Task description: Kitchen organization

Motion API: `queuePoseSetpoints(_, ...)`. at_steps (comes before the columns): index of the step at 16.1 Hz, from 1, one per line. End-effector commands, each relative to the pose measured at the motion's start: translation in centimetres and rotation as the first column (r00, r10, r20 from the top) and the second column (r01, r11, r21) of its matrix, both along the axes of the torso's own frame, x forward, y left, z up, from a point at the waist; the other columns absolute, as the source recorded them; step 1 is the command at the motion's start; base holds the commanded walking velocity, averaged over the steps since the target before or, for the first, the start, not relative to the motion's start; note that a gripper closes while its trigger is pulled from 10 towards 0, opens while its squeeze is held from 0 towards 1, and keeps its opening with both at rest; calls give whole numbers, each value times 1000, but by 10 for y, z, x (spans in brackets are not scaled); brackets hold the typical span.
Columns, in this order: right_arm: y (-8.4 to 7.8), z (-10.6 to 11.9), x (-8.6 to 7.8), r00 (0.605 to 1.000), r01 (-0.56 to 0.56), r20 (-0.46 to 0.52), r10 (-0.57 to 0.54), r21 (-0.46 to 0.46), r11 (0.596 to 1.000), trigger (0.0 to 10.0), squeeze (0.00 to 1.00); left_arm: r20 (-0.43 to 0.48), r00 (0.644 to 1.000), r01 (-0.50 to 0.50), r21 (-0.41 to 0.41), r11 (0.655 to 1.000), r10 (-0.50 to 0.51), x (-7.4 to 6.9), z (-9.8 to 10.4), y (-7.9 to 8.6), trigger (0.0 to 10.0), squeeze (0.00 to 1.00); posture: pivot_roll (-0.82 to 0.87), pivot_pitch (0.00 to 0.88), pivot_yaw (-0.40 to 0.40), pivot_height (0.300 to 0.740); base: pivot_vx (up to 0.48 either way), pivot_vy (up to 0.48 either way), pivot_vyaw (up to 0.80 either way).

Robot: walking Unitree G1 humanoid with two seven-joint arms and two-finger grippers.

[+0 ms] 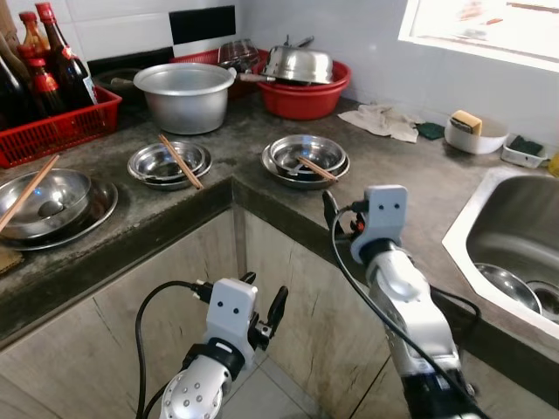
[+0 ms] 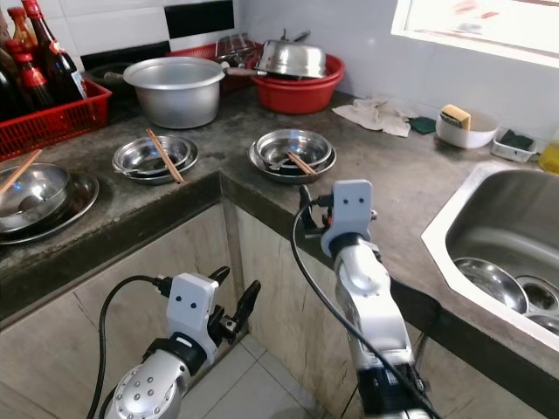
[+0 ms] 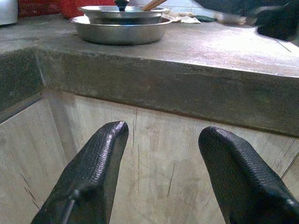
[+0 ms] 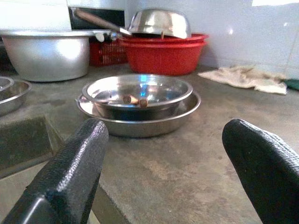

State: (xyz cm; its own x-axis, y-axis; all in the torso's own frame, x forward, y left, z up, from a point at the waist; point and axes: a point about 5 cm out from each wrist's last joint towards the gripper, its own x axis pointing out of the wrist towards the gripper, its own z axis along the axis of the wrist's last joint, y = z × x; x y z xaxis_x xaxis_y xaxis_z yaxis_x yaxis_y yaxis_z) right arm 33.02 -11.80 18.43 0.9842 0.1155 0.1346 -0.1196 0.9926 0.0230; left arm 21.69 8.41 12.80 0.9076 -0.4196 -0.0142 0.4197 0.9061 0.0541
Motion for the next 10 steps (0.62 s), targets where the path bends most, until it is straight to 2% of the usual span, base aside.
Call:
queuePoseSetpoints(1,-1,4,6,1000,-1,19,1,18,1000,10000,0,24,1000,10,-11,1000,-10,-1,8,-2,10000,0,108,71,-65,740,0,0,0)
queuePoseSetpoints(6,14,15,29,998,-52,46,51,29,998,10000,0,25,1000,15,-23,1000,-15,-5,12,-6,10000,0,120,101,-76,740,0,0,0)
queuePoseSetpoints(10,17,19,38,997,-62,52,60,22,998,10000,0,19,1000,8,-23,1000,-8,-6,12,-5,10000,0,127,107,-83,740,0,0,0)
